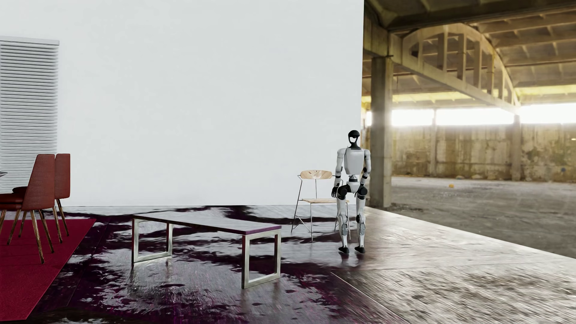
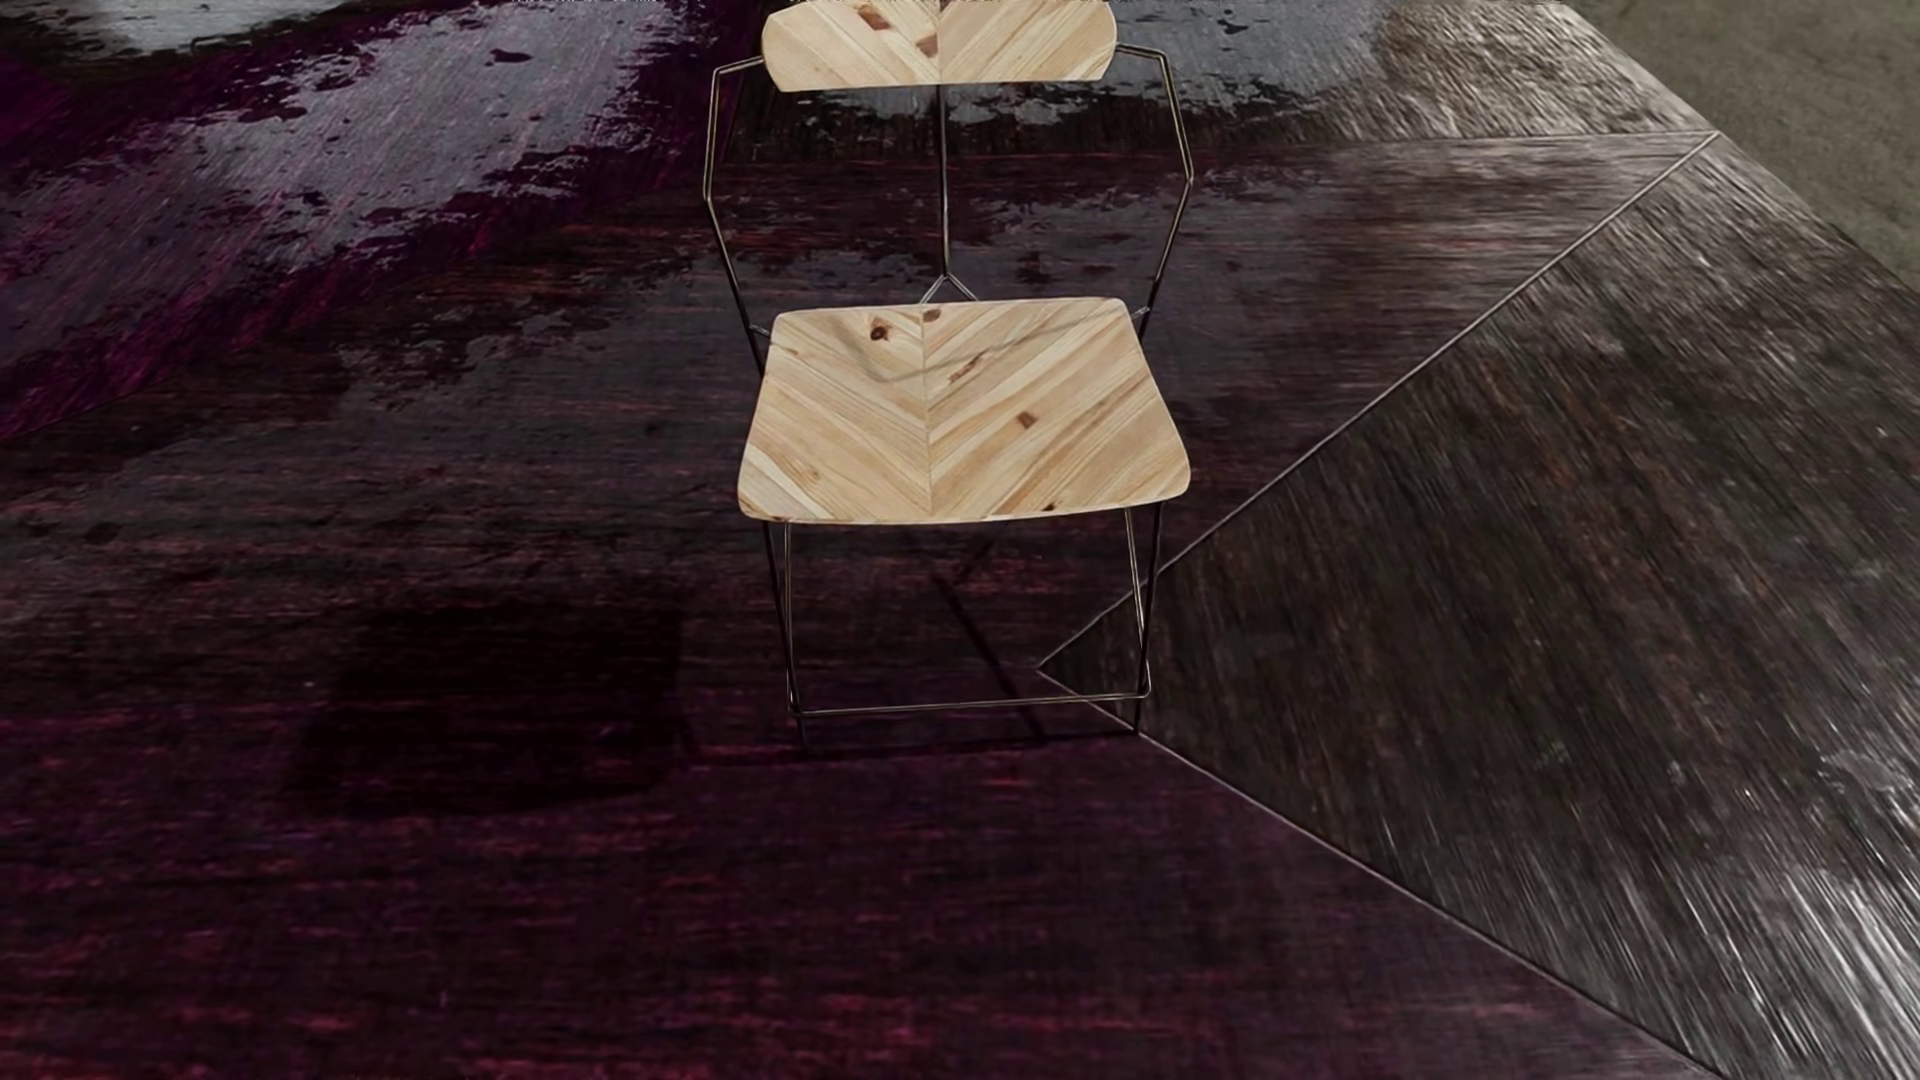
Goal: Go to the chair
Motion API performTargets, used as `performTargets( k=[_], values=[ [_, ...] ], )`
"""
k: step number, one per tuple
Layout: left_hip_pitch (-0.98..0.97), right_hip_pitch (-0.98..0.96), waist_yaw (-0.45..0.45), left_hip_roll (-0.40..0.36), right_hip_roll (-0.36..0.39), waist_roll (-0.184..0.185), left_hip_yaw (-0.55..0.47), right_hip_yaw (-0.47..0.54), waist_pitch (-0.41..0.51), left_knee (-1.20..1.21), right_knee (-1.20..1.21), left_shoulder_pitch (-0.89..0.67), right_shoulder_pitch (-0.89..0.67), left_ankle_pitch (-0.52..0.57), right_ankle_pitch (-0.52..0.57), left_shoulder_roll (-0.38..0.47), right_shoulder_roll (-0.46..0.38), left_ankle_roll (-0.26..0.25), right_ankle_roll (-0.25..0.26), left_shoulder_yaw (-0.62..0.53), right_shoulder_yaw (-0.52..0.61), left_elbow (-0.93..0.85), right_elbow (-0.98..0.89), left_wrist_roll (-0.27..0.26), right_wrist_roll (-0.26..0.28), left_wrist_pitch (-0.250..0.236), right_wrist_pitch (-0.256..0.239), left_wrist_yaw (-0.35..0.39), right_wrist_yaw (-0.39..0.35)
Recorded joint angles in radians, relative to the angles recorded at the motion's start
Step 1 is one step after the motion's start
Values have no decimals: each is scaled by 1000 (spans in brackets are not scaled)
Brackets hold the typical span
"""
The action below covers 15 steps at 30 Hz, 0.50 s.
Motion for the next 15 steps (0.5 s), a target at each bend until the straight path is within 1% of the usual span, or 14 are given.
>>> performTargets(
  k=[9, 15],
  values=[
    [2, 0, 3, -6, -6, -1, -8, -10, -2, -8, 0, 2, -8, 8, -2, 7, -5, 0, 2, -16, 23, 2, 5, 3, 0, 0, -8, 0, 4],
    [-5, 0, 6, -10, -9, -1, -17, -21, -1, -1, -1, 9, -9, 10, -2, 5, -12, 0, 1, -10, 36, -3, 2, -5, 9, 4, -10, 10, 9]
  ],
)
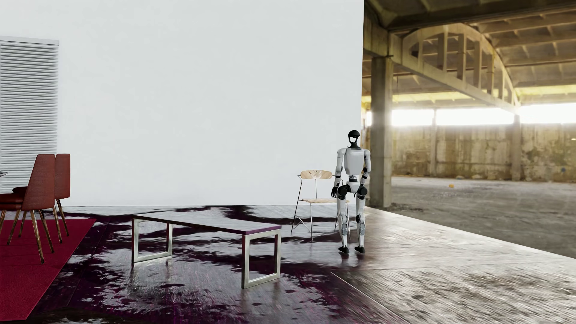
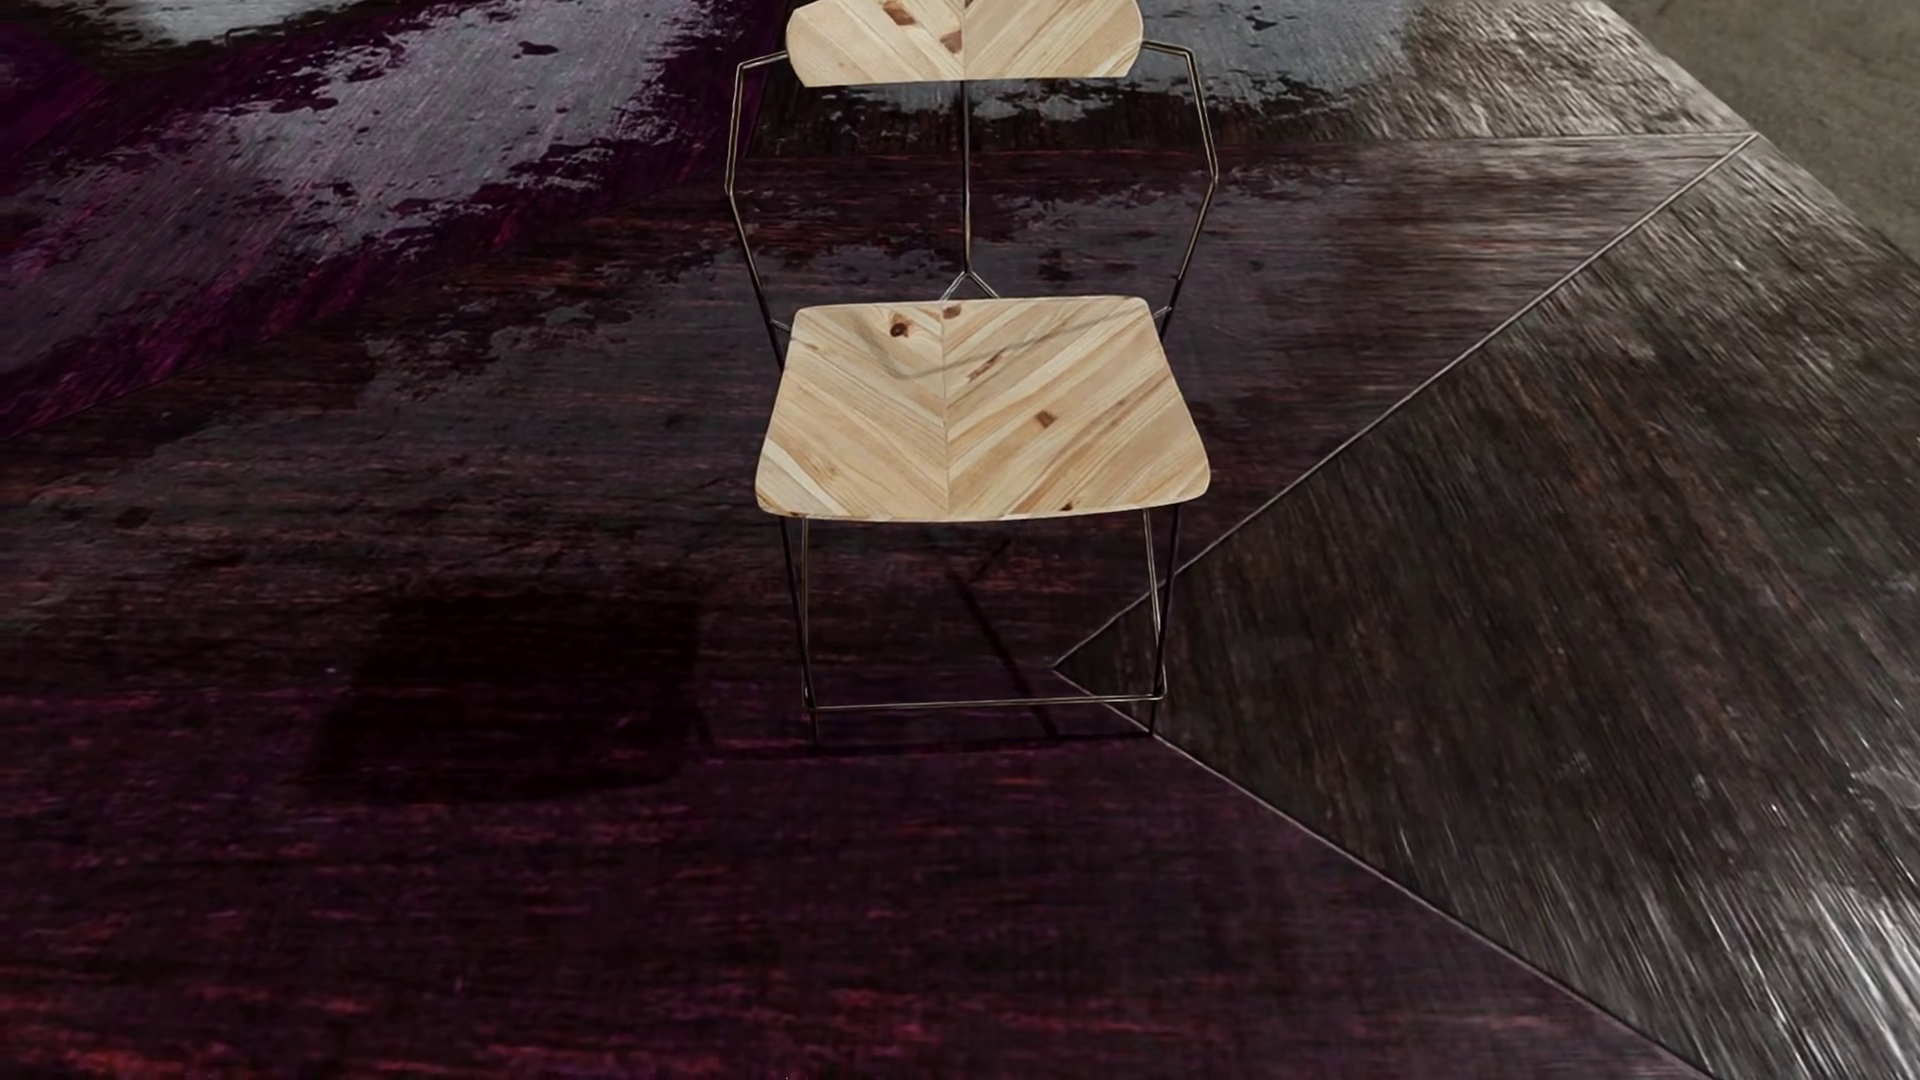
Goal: Go to the chair
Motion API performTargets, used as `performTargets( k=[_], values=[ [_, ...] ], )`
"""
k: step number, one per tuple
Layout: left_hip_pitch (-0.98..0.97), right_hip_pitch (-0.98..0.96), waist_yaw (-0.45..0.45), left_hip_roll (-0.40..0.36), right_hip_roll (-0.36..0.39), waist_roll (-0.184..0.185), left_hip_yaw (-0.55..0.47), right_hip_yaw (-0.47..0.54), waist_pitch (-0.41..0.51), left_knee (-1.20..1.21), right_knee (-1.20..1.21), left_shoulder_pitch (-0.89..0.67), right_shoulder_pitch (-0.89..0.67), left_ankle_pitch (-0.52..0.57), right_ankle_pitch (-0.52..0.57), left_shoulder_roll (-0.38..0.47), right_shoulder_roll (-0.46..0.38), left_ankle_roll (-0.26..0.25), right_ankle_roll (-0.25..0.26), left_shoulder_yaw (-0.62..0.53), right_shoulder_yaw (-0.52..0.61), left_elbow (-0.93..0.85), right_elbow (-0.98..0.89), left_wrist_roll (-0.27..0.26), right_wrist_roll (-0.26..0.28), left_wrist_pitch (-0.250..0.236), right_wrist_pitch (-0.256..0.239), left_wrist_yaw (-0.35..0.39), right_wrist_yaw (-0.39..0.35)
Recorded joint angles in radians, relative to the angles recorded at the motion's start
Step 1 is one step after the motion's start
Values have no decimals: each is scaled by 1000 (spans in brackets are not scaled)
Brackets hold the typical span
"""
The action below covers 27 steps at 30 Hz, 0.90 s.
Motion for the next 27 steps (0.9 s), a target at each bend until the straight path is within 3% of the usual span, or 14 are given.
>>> performTargets(
  k=[14, 27],
  values=[
    [-8, 1, 0, -9, -8, 2, -24, -27, 3, 3, -4, 2, -12, 10, -3, -8, -12, -2, -4, -9, -9, -17, 7, -15, 13, 27, 4, 6, -7],
    [-15, 6, 10, -13, -9, 0, -45, -51, 5, 17, -2, -2, -4, 8, -11, -17, 16, -10, -11, 42, -3, -12, 1, -8, 8, 13, 23, 15, -1]
  ],
)
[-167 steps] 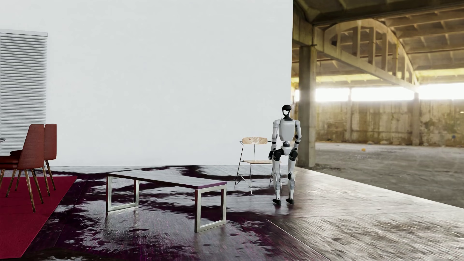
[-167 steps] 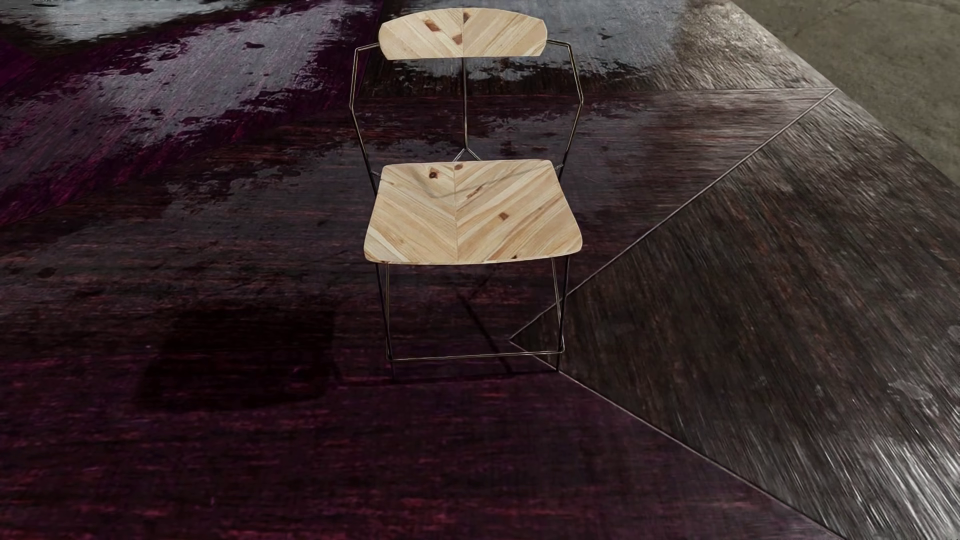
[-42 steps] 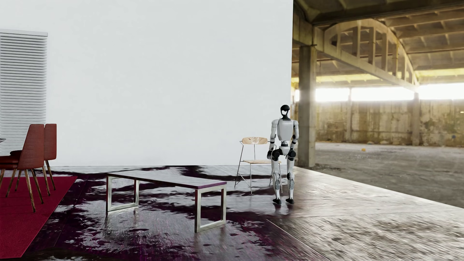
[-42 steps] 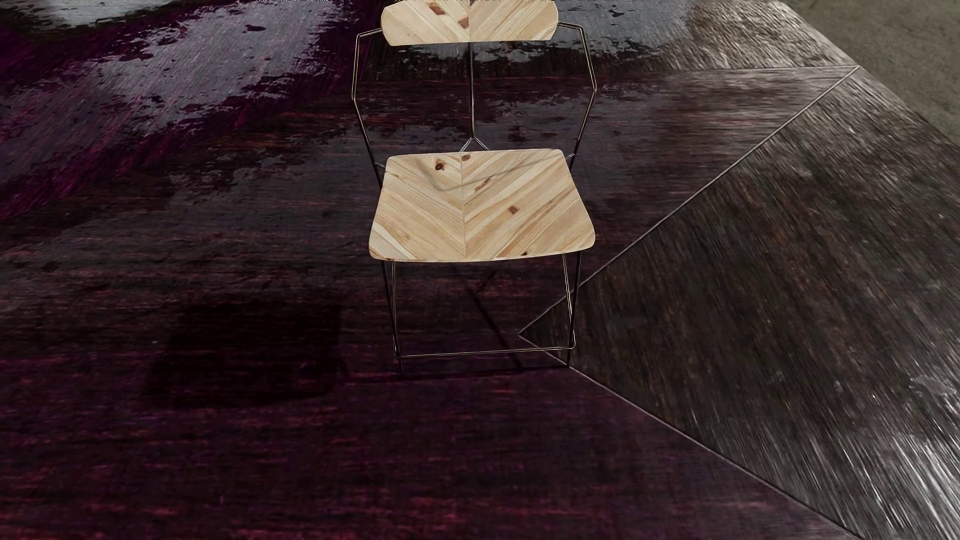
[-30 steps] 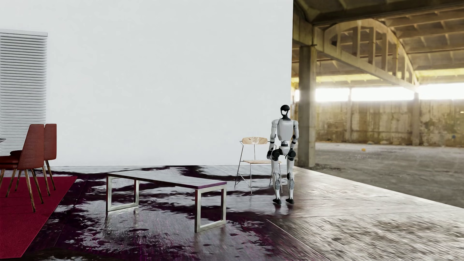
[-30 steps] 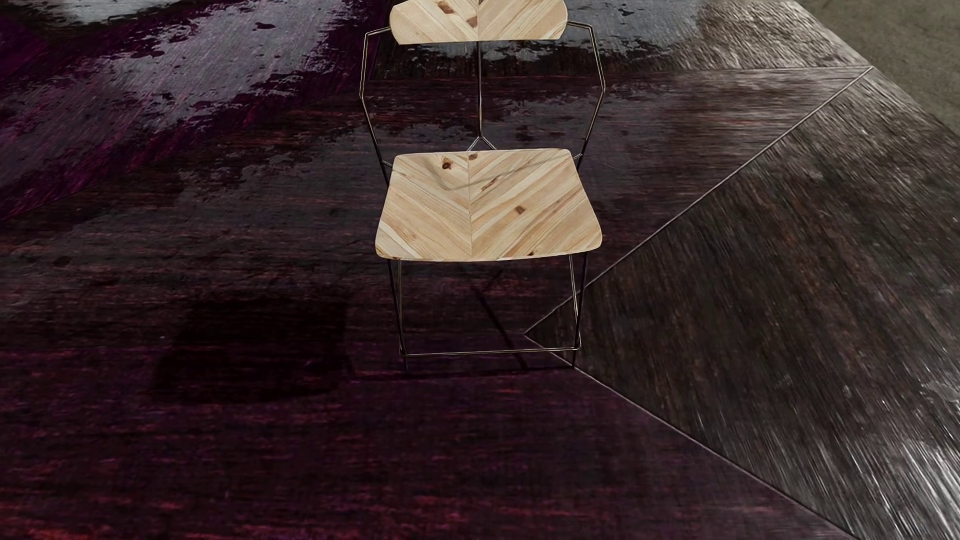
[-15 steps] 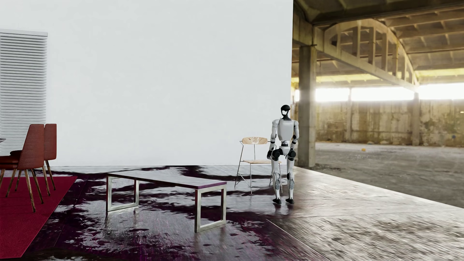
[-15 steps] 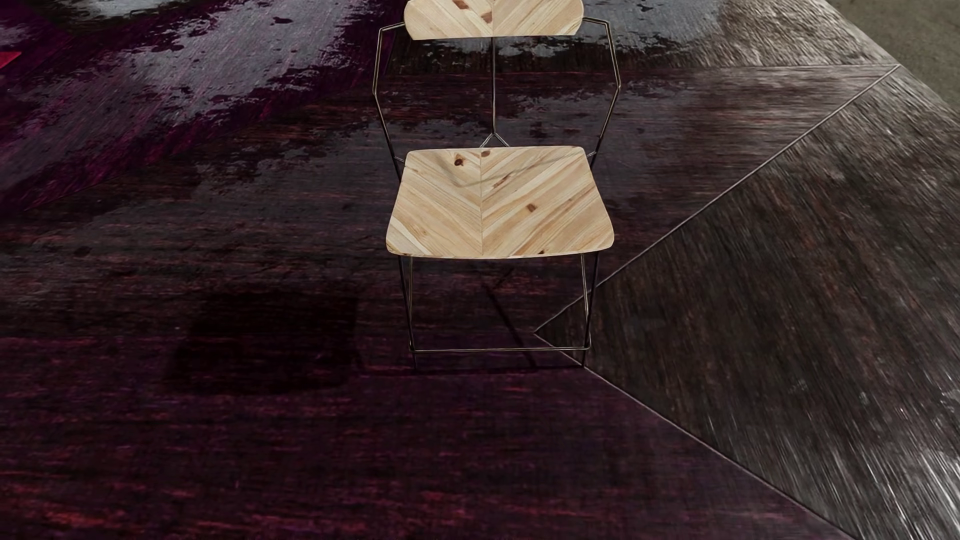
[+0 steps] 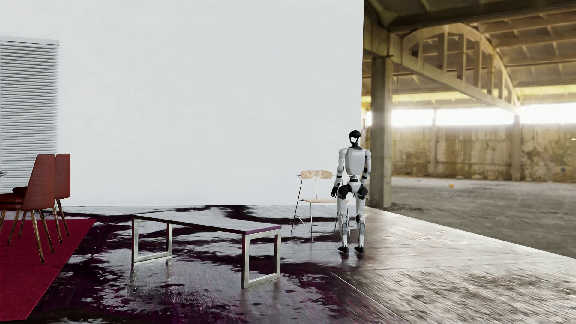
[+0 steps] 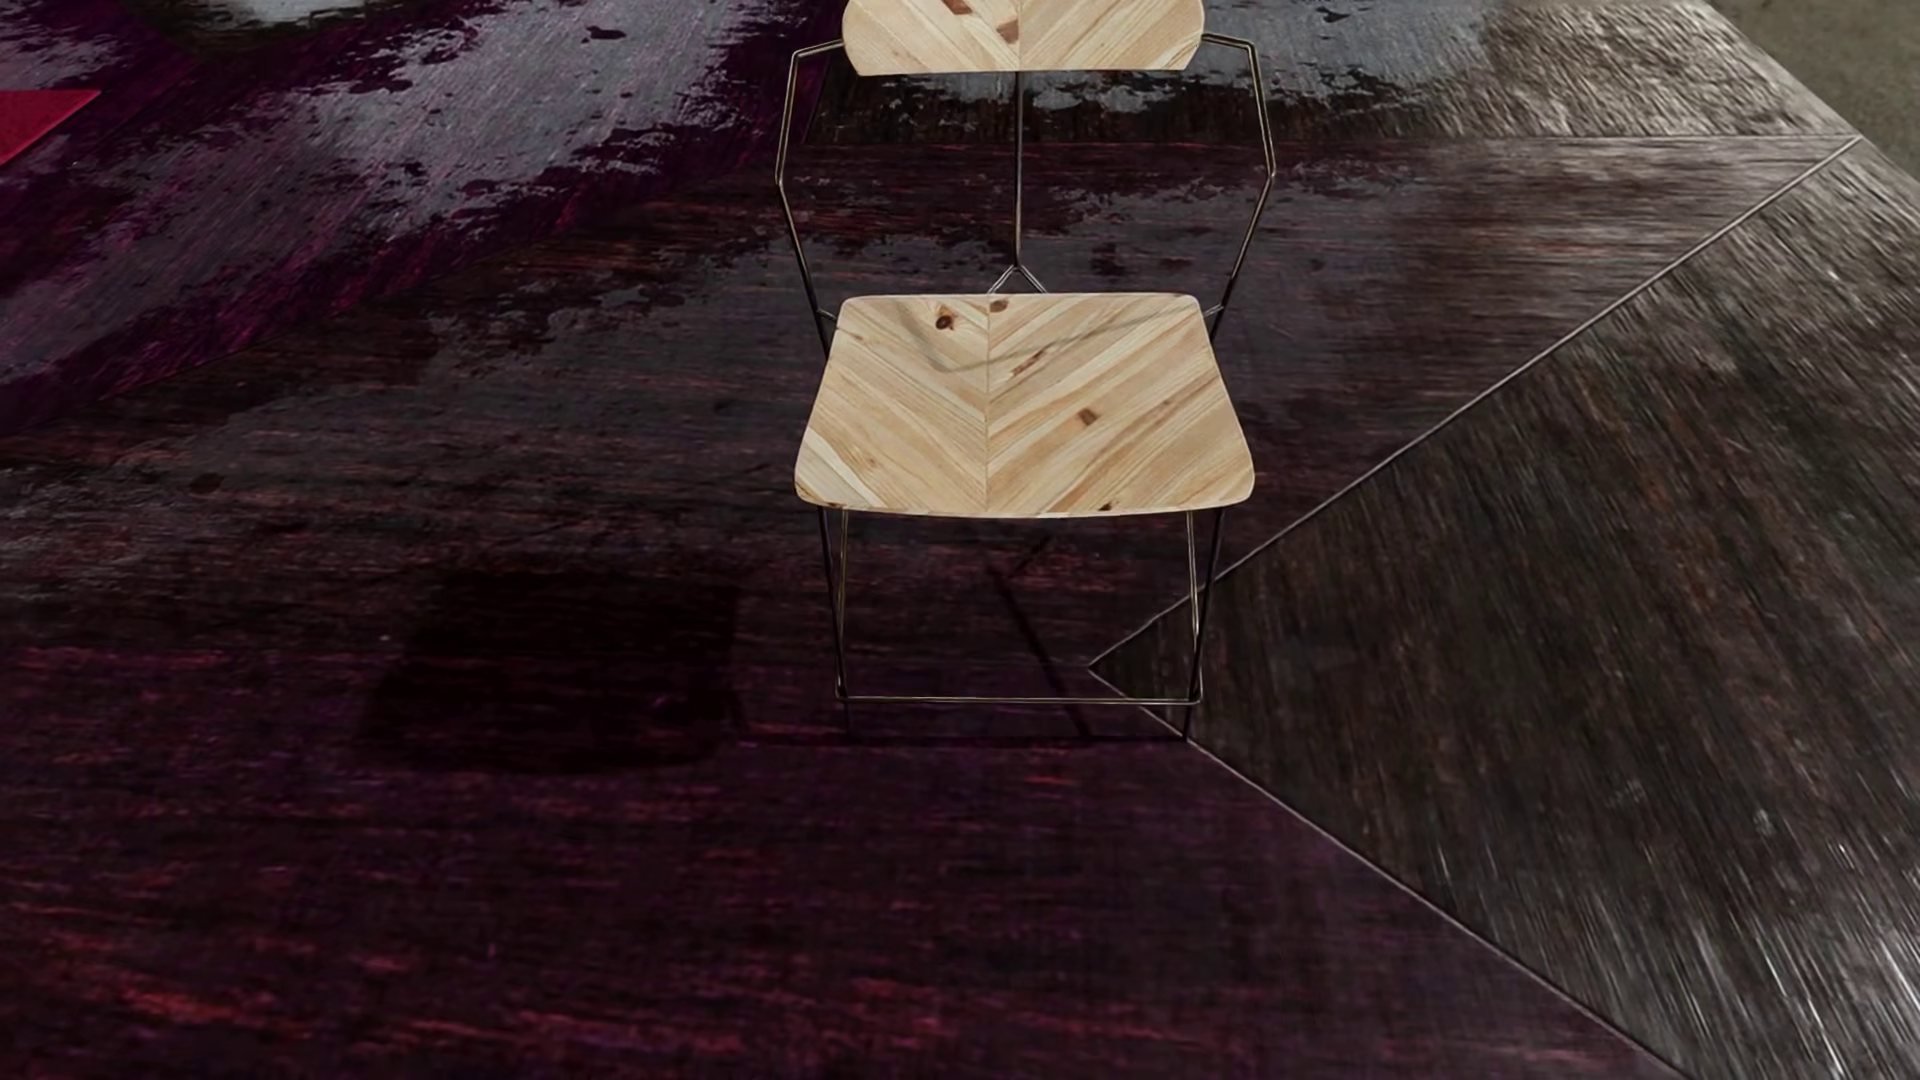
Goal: Go to the chair
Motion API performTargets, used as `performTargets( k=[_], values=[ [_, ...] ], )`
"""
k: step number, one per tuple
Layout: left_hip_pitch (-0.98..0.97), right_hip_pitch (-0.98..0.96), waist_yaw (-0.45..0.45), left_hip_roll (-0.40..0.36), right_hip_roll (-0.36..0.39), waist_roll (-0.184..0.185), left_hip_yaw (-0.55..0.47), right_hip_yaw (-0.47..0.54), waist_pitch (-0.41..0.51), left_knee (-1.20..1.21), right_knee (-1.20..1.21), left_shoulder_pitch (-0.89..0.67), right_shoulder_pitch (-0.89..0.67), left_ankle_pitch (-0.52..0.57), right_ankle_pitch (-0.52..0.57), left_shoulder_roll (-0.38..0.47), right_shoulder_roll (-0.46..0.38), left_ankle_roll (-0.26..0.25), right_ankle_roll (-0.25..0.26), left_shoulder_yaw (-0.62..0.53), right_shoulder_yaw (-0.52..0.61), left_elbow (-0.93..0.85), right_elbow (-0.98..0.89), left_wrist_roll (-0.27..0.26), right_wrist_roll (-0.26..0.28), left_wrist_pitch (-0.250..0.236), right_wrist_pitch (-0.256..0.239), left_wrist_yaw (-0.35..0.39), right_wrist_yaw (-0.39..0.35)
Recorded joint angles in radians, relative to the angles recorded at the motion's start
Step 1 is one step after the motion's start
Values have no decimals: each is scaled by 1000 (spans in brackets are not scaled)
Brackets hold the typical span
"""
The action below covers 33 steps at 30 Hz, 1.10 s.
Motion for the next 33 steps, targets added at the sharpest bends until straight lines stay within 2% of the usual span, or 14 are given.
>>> performTargets(
  k=[12, 33],
  values=[
    [-5, 3, 3, -4, -3, 4, -11, -13, 7, 14, 5, -1, -19, -2, -4, 1, -13, -2, -1, -1, 5, -4, -1, 8, 3, -3, -16, -1, -2],
    [-15, 0, -3, -9, -7, 2, -27, -30, 7, 28, 12, -3, -7, 0, -7, 3, -36, -1, -1, -27, 34, 17, 1, 9, 13, -4, -2, 8, 0]
  ],
)
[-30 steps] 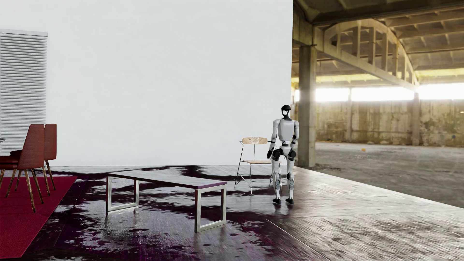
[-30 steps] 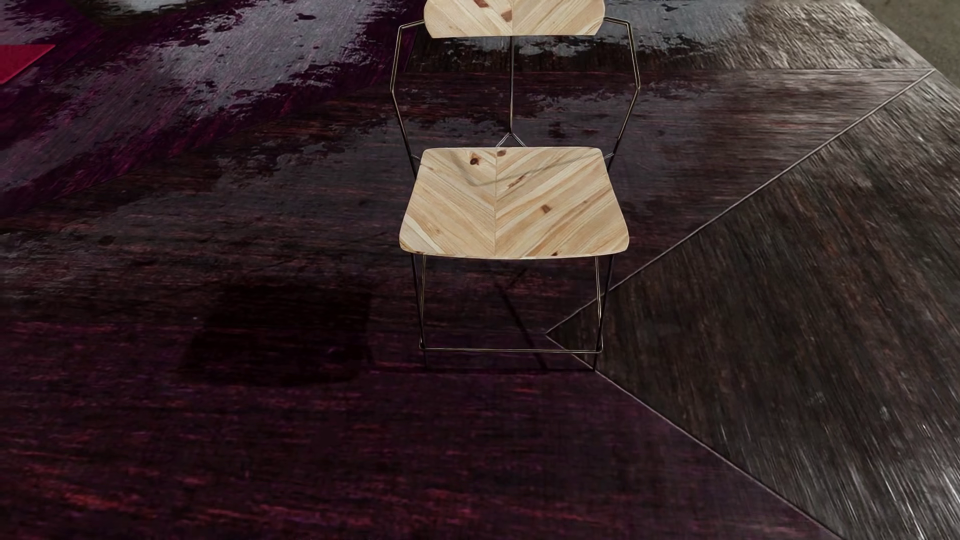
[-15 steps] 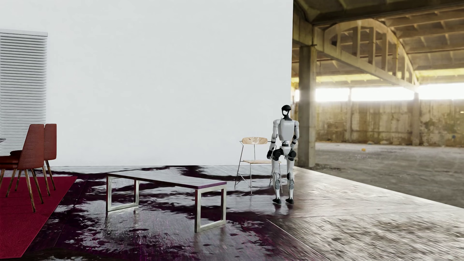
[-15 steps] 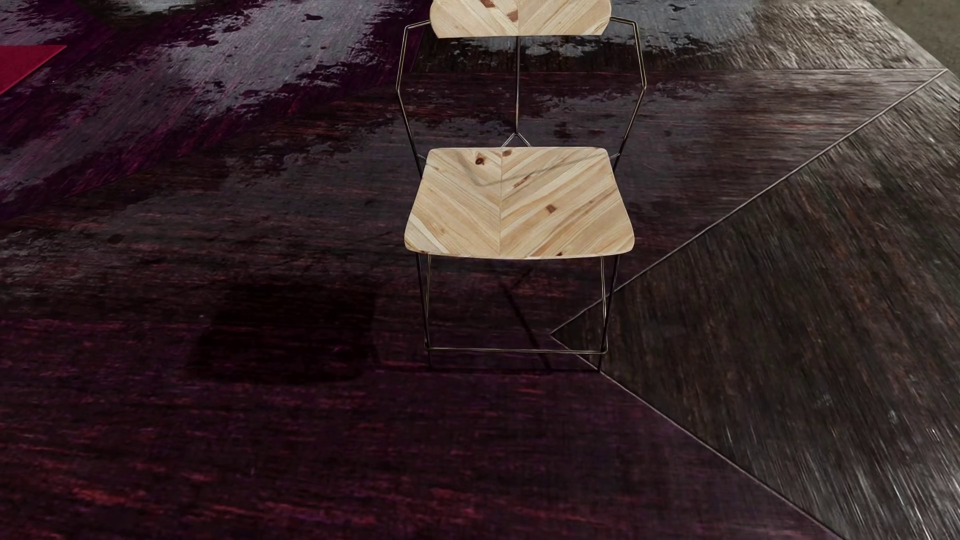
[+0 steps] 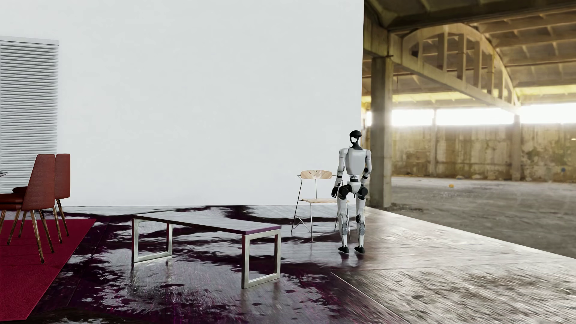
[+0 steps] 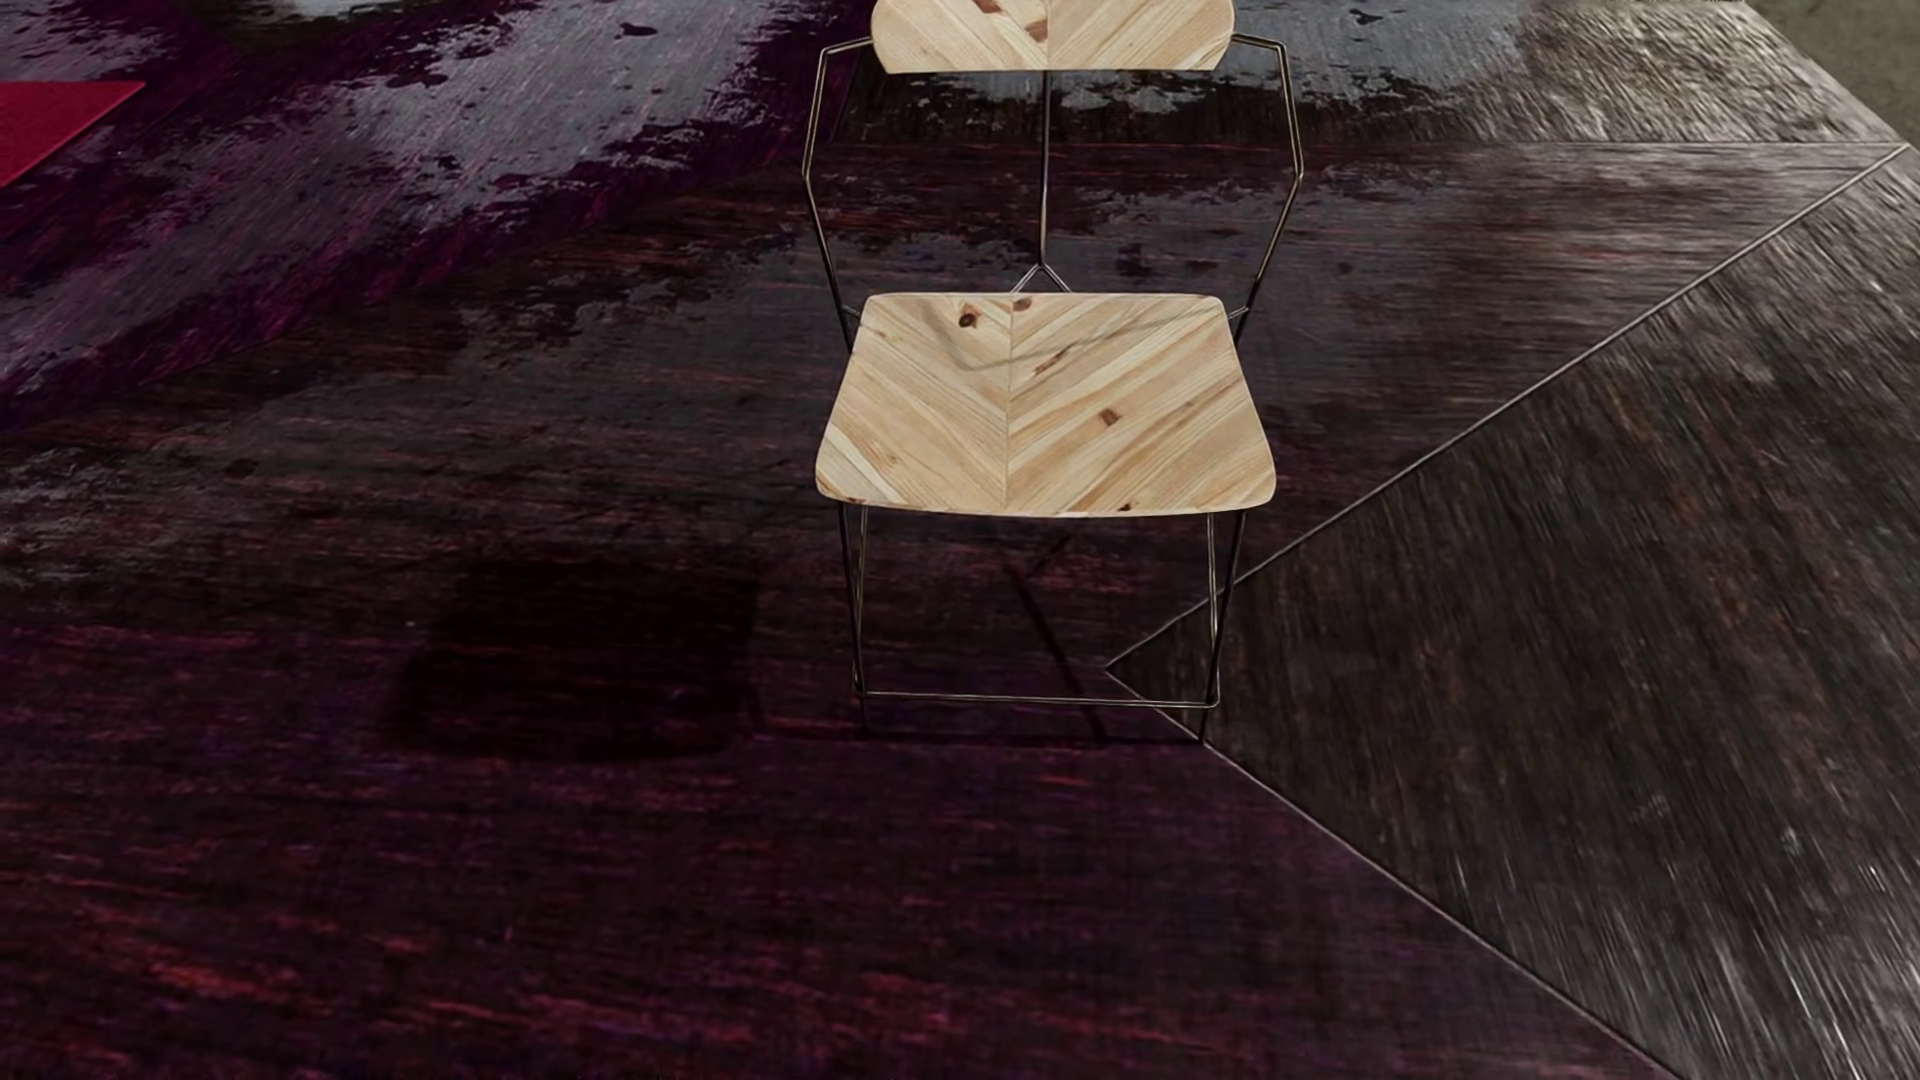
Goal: Go to the chair
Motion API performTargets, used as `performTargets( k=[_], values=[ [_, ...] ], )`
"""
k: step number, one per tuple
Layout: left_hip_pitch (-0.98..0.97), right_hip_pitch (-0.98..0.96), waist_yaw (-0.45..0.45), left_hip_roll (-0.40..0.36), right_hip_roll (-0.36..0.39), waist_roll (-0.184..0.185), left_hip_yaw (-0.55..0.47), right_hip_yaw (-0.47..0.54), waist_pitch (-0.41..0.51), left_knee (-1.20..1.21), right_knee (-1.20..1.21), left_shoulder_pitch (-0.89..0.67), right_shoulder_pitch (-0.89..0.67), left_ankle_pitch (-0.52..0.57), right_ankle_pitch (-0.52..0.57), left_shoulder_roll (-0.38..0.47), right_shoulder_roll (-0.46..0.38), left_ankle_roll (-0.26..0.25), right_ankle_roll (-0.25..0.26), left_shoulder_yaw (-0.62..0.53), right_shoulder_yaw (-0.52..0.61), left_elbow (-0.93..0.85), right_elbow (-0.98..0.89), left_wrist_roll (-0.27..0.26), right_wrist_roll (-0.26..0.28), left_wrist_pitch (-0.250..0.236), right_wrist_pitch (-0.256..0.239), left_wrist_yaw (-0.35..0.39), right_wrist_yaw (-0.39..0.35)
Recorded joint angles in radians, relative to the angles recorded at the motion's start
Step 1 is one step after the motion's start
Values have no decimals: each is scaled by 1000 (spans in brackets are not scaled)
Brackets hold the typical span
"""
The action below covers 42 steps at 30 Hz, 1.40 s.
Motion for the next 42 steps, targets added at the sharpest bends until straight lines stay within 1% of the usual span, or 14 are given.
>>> performTargets(
  k=[6, 8, 10, 27, 37, 40, 42],
  values=[
    [0, 2, 4, -4, -3, 1, -4, -4, -3, 0, -4, 2, -8, 0, 1, -1, 0, 2, 2, 11, 0, -6, -5, -11, 7, 2, 2, -3, -5],
    [1, 2, 5, -5, -4, 2, -3, -3, -4, -1, -2, 9, -8, -1, -1, -2, -6, 3, 3, 17, -5, -15, -2, -15, 10, 7, -7, -4, -4],
    [3, 4, 7, -6, -6, 3, -2, -2, -6, -1, -2, 6, -10, -2, -2, -3, 4, 4, 4, 23, -4, -16, -3, -18, 10, 8, 2, -7, -4],
    [20, 15, 17, -5, -5, 6, 8, 11, -20, -21, -15, 3, -4, -8, -3, -13, 37, 10, 9, 56, -9, -14, 3, 4, 13, 5, 10, -16, 0],
    [25, 12, 13, 1, 0, 5, 24, 29, -21, -27, -14, -2, -3, -16, -5, -11, 23, 15, 10, 44, -14, -1, -4, 11, 13, 2, 6, -22, -3],
    [37, 9, 11, 11, 8, 1, 34, 41, -22, -47, -12, 3, 0, -28, -8, -6, 18, 7, 7, 33, -8, 4, -1, 18, 10, -7, 4, -18, 2],
    [47, 1, 7, 21, 17, -1, 50, 59, -20, -66, -4, 16, 3, -35, -11, -3, 9, -2, 4, 31, -20, -1, -4, 13, 19, -15, -8, -24, 5]
  ],
)
